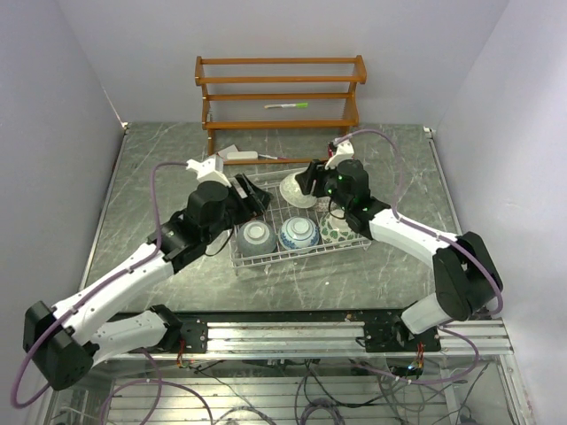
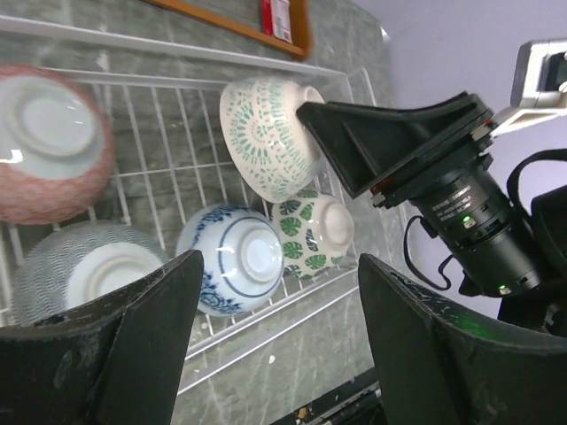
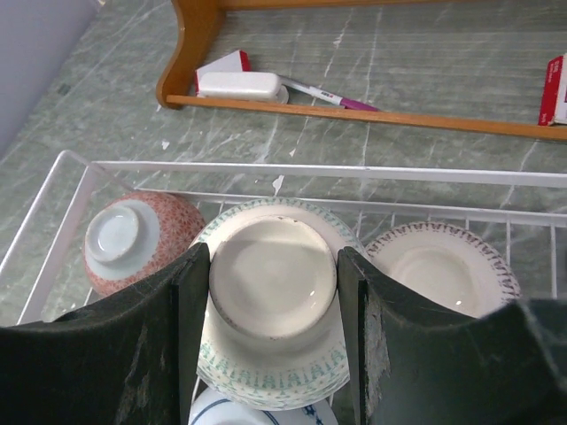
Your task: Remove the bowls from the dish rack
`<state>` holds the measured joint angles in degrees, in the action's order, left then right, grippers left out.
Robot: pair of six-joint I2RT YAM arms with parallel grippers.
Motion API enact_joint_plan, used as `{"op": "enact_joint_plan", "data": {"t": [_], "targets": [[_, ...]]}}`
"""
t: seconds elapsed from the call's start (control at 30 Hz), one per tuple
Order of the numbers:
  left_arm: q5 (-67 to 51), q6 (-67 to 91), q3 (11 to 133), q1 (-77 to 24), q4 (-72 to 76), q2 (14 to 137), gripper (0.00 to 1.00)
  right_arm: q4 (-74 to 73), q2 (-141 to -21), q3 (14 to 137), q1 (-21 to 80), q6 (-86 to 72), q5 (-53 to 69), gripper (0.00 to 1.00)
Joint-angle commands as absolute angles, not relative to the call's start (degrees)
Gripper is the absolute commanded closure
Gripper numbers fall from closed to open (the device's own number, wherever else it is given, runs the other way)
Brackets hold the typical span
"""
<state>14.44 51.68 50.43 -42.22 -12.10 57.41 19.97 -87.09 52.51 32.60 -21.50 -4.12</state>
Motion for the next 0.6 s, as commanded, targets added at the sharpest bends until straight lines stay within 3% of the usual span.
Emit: {"op": "enact_joint_plan", "data": {"t": [0.0, 0.3, 0.57], "targets": [[5.6, 53.5, 48.1, -42.2, 0.5, 60.8, 0.19, 24.8, -83.0, 51.8, 30.1, -24.9, 0.4, 1.00], [-5.8, 62.4, 38.0, -36.9, 23.9, 66.4, 0.22, 25.2, -81.3, 50.6, 27.8, -26.2, 3.1, 1.00], [-7.3, 66.7, 30.6, -36.6, 45.6, 71.4, 0.25, 26.0, -80.7, 50.1, 26.6, -27.1, 5.3, 1.00]]}}
